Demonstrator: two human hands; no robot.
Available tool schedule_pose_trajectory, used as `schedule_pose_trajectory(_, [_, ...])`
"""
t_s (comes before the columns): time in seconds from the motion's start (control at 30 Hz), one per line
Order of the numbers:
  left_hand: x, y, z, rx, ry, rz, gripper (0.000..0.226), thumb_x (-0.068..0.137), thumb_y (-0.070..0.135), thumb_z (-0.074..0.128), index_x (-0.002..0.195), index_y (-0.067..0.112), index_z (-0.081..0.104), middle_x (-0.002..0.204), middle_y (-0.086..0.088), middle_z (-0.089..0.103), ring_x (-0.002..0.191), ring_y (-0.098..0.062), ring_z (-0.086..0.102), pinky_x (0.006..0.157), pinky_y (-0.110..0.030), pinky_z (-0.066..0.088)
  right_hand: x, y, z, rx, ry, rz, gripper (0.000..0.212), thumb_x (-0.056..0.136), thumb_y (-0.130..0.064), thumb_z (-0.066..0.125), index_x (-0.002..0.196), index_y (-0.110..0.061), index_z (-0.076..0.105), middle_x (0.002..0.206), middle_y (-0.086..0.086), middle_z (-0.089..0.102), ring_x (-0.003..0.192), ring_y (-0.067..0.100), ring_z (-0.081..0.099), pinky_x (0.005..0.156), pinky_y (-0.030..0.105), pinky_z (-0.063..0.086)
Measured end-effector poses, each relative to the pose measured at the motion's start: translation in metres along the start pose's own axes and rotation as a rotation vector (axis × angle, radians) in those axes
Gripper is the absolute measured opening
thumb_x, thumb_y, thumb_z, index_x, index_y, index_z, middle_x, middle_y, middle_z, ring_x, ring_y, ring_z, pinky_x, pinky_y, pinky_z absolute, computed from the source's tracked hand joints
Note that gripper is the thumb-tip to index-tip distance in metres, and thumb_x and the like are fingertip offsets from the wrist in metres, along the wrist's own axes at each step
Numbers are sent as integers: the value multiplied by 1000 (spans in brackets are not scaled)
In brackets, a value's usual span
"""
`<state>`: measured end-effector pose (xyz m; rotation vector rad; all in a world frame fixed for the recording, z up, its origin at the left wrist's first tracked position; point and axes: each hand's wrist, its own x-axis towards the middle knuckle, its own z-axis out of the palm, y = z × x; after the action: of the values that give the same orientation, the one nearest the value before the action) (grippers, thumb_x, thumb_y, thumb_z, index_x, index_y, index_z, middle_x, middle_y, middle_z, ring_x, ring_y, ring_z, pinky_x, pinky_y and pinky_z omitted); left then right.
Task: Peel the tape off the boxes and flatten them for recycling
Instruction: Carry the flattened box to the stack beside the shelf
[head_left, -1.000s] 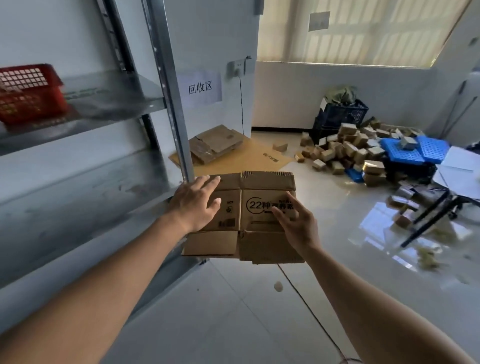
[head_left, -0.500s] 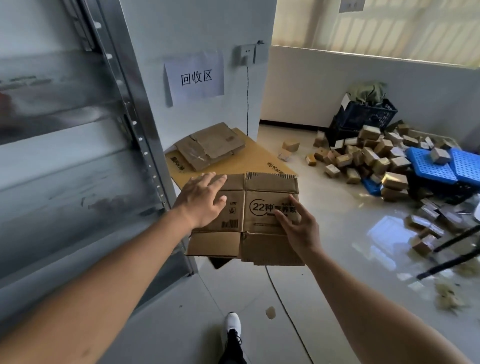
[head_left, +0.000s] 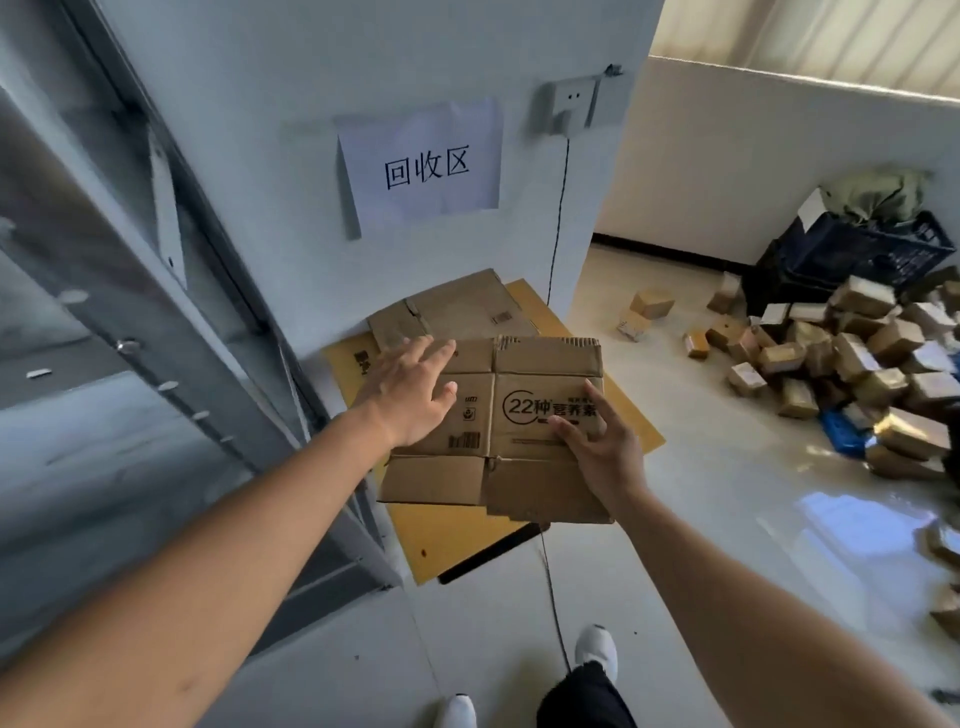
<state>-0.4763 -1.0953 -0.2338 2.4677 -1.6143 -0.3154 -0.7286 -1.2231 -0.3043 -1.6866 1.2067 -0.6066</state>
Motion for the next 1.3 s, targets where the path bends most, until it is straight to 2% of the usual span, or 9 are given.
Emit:
schedule_pose_trajectory(0.1, [45,-6,6,14,9,-51,65,104,48,46,162,28,26,167,-6,28,153,-33,27,124,-48,23,58,1,6,-18,-61,-23,77,76,-72,75,145,-58,43,119,-23,58,104,7,58,83,29,46])
schedule_pose_trajectory(0.23, [104,-16,22,3,25,-196,66,104,48,47,163,29,24,167,-5,28,151,-31,31,122,-47,27,149,1,19,13,-169,-40,70,71,-72,77,134,-69,45,95,-41,61,88,-6,64,62,12,48])
schedule_pose_trajectory(0.33, [142,-18,38,-34,-14,-351,67,105,48,46,164,31,17,170,-5,19,155,-31,23,124,-47,21,218,-1,30,10,-261,-49,69,70,-74,78,132,-69,47,96,-42,63,87,-7,65,56,8,47])
schedule_pose_trajectory(0.47, [189,-17,51,-97,-46,-471,66,107,45,46,164,31,17,172,-5,14,158,-31,13,126,-47,12,290,-1,49,31,-395,-63,72,74,-69,80,138,-62,47,95,-56,55,88,-24,58,53,4,48])
schedule_pose_trajectory(0.93, [283,-96,115,-117,-116,-564,71,103,45,53,163,28,19,170,-7,19,157,-31,18,126,-48,16,424,27,155,-123,-558,-40,83,68,-80,76,141,-61,43,102,-20,72,91,0,68,67,15,56])
schedule_pose_trajectory(1.07, [290,-114,140,-167,-202,-538,88,95,34,70,164,34,15,172,-2,6,159,-29,5,122,-45,7,434,36,171,-141,-582,5,75,71,-75,78,137,-63,45,106,-23,68,88,-1,66,55,5,49])
schedule_pose_trajectory(1.13, [294,-122,150,-206,-283,-531,98,91,28,76,163,40,10,172,4,-7,159,-27,-6,119,-47,4,434,41,173,-160,-583,-6,71,74,-71,78,136,-62,45,96,-20,72,81,-3,68,55,10,53])
schedule_pose_trajectory(1.23, [302,-128,159,-223,-429,-542,112,84,42,81,162,46,1,168,6,-26,157,-28,-15,121,-58,17,434,43,173,-331,-580,-54,74,79,-78,67,143,-64,33,85,-14,71,73,6,68,58,31,61])
schedule_pose_trajectory(1.3, [302,-127,165,-163,-477,-550,127,75,51,85,159,49,-10,163,6,-37,155,-31,-17,115,-55,40,435,38,176,-697,-575,-141,78,83,-89,44,150,-66,12,84,-9,64,73,13,60,58,31,48])
